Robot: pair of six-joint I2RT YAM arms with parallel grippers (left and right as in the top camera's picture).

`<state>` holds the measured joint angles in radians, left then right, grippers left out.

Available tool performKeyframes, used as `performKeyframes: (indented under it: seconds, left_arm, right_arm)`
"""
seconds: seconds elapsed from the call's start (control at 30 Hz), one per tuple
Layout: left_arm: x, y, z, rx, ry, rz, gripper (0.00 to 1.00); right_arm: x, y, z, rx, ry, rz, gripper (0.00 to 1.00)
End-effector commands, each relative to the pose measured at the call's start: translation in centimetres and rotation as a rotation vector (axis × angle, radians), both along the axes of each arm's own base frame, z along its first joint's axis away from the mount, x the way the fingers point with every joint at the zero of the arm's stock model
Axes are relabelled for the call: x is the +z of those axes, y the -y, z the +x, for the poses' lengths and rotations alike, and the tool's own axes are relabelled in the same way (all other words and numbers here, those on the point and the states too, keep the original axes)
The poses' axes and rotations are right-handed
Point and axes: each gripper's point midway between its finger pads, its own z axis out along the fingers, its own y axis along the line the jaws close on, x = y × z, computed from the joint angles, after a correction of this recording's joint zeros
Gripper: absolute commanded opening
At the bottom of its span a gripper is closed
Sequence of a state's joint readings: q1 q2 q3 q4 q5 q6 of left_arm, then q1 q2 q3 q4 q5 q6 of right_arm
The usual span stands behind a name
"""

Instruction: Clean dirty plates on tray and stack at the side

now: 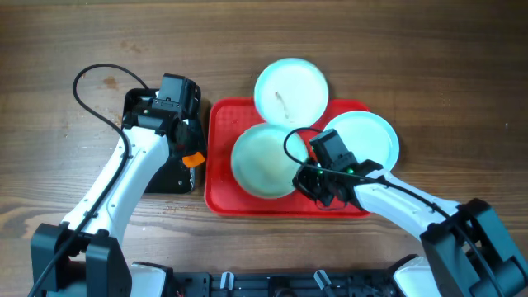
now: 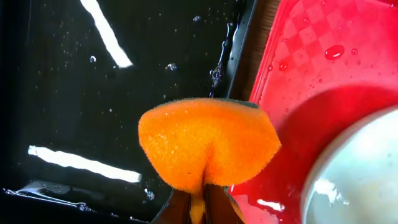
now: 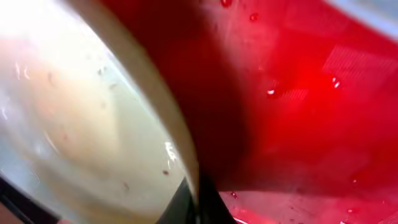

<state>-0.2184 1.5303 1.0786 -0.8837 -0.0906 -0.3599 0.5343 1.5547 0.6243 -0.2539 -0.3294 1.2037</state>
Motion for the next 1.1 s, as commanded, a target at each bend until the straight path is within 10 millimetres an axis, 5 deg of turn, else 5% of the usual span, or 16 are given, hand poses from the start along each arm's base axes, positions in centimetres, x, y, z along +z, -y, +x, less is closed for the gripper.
performKeyframes:
  seconds: [0.0,0.5,0.77,1.07]
  left_arm:
    - [0.0,0.0,0.1,-0.008,-0.007,-0.004,0.04]
    - [-0.1,0.0,0.0,-0.008,-0.010,-0.003,0.04]
    - [0.0,0.0,0.3,-0.004,0.006,-0.007,0.04]
    - [0.1,0.1,0.5,-0.004,0.013,-0.009,0.04]
  right_arm:
    - [-3.0,1.9,-2.4,-0.001,-0.087,-0.095,0.05]
    - [-1.9,3.1,-3.5,0.126,-0.059,-0.157,0.05]
    - [3.9,5.0,-0.5,0.258,0.127,-0.371,0.05]
    - [7.2,6.8,2.0,0.285,0.212,-0.532,0.05]
